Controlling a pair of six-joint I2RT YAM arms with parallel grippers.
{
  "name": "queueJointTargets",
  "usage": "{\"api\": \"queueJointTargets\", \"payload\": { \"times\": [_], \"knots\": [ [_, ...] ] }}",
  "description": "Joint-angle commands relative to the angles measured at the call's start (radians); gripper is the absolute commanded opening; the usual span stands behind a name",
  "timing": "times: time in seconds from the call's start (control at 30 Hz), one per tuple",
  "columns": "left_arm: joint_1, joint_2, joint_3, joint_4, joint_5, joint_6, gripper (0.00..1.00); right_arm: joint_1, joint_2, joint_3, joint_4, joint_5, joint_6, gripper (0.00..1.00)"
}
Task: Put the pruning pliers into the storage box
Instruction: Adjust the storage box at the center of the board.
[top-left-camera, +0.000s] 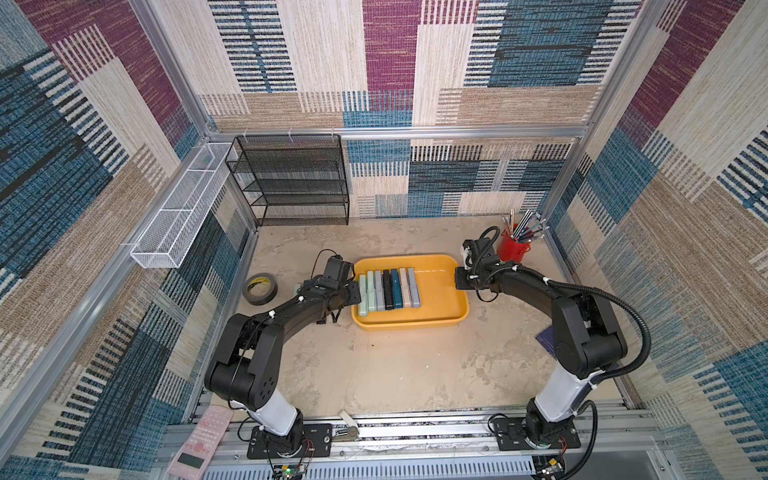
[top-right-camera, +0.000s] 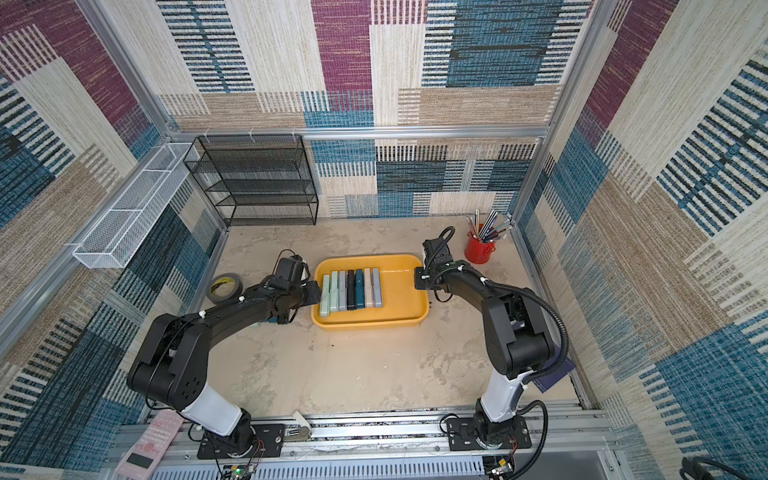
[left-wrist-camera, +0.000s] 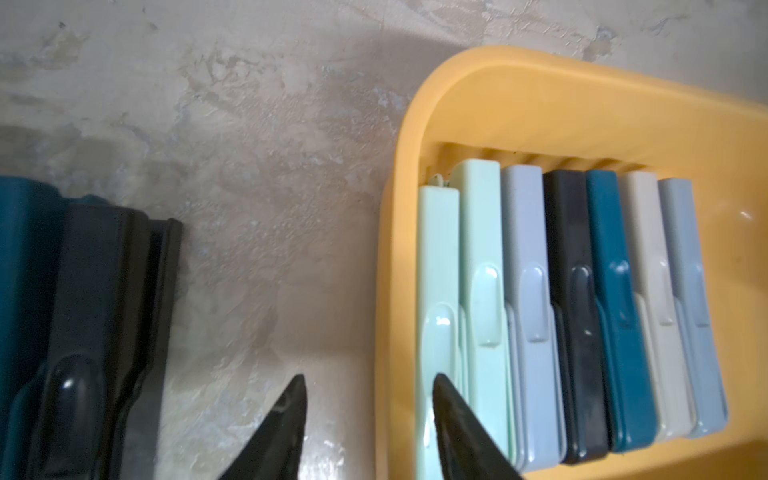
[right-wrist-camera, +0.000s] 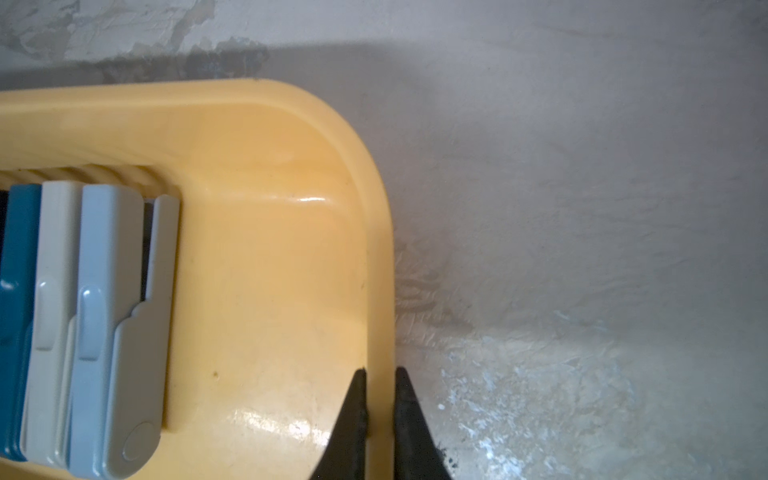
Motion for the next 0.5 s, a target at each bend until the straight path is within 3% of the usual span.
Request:
{"api": "queueJointTargets", "payload": {
  "times": [0.0,0.47],
  "knots": [
    [0.002,-0.028,-0.013,-0.040,-0.056,0.019,0.56,-0.010,-0.011,-0.003,0.027,0.020,-0.023,0.09],
    [0.028,-0.292,-0.196,-0.244,-0.174,-0.005,0.63,-0.040,-0.036,-0.004,0.038,-0.008,-0.042,0.08]
  ]
}}
